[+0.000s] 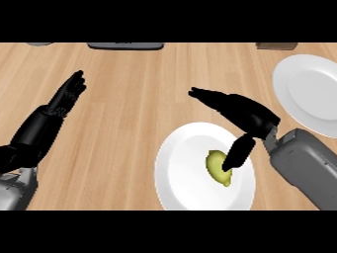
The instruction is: Pick the lemon from the plate and place it in the plate
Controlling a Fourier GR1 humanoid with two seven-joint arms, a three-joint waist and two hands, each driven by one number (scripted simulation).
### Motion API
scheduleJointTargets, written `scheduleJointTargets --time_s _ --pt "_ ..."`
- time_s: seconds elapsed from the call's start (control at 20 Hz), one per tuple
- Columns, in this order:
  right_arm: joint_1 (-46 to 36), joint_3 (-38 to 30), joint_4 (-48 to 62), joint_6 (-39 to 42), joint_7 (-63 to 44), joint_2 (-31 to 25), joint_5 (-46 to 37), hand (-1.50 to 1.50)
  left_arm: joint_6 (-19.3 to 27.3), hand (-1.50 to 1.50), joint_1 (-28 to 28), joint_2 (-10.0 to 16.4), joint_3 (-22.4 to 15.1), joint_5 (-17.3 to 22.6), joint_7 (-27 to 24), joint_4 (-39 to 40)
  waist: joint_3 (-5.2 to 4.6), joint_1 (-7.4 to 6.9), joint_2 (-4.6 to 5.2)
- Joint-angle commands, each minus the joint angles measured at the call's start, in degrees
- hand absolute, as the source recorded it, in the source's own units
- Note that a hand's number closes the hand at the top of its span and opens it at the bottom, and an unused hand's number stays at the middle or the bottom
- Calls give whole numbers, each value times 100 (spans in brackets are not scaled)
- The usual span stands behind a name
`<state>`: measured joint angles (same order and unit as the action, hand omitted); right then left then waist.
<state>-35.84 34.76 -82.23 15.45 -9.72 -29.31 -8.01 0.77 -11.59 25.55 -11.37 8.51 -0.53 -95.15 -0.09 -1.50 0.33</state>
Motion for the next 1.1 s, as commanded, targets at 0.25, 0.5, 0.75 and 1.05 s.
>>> scheduleJointTargets --time_s 0.25,0.5,0.75,1.05 --pt "-38 322 -653 824 -1910 578 -416 -150 -316 0 168 -20 304 43 -168 90 4 148 -55" --pt "-455 -88 -628 2092 -3030 660 631 -150 -212 0 196 -230 132 -141 -18 -50 3 134 -55" --pt "-855 -437 -447 2939 -3801 512 1048 -150 -350 0 14 -276 299 -211 -198 305 3 149 -36" --pt "-966 -987 -78 3155 -4074 574 1070 -150 -463 0 86 -412 368 -339 -166 178 6 125 -33"
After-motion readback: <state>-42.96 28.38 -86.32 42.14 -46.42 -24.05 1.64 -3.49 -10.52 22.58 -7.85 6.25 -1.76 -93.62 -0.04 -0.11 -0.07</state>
